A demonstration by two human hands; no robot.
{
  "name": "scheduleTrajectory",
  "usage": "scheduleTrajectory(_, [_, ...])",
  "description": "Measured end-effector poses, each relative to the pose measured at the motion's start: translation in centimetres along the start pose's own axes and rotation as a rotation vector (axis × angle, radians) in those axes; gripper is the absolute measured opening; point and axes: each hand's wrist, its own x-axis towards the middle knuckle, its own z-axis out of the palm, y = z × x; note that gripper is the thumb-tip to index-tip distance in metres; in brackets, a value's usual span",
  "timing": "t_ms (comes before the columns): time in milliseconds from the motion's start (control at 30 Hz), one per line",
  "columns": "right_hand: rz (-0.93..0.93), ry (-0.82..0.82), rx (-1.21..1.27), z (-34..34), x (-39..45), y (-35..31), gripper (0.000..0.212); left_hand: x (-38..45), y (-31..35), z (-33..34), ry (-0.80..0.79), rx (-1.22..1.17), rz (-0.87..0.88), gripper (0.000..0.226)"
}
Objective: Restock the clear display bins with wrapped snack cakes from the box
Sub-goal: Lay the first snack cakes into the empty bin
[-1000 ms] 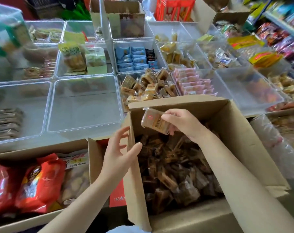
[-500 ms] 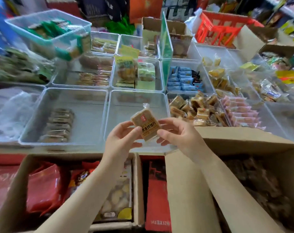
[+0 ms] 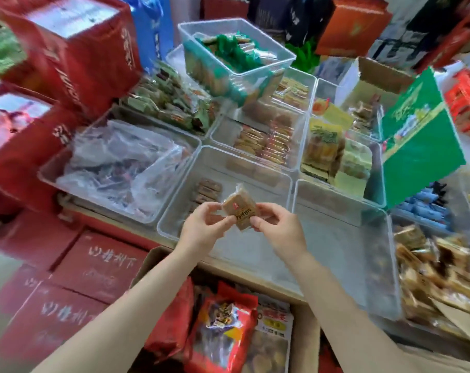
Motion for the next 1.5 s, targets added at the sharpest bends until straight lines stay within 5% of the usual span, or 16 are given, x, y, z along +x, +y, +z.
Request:
scheduleTrajectory(200, [-0.054,0.166,-0.467,3.1,10.5,3.5,0.032,5.7,-4.8,-4.7,0.176,0.999,0.483,0.049])
scheduleTrajectory(300, [-0.071,0.127,-0.556,5.8,14.4,4.9,0.03,6.3,-7.2,-6.0,0.117,1.209,0.446,0.057])
scheduleTrajectory(733, [-0.187,-0.115,-0.801,14.6,20.4,6.8,0.031,6.5,-7.6,-5.9,0.169,1.134,0.445,0.06])
scheduleTrajectory(1000, [-0.074,-0.263,-1.013,12.6,15.9,6.3,0.066,5.9,-7.1,-5.9,0.092,1.172,0.394,0.063])
scheduleTrajectory(1100, [-0.048,-0.232,-0.804,8.9,9.7,5.1,0.059,5.6,-6.0,-6.0,-0.001,1.212,0.305,0.065])
scheduleTrajectory(1267, [0.209,-0.42,-0.399,-1.0,-3.1,3.7,0.02,4.5,-4.4,-4.8,-0.059,1.345,0.199,0.069])
scheduleTrajectory(1367, [0.152,-0.168,-0.216,-8.5,-10.3,4.4,0.017,0.0,-3.0,-0.2,-0.042,1.24,0.276,0.066])
scheduleTrajectory(1500, [0.111,0.149,-0.128,-18.3,-18.9,6.0,0.021,-11.0,-1.1,10.6,-0.345,0.935,0.338,0.062])
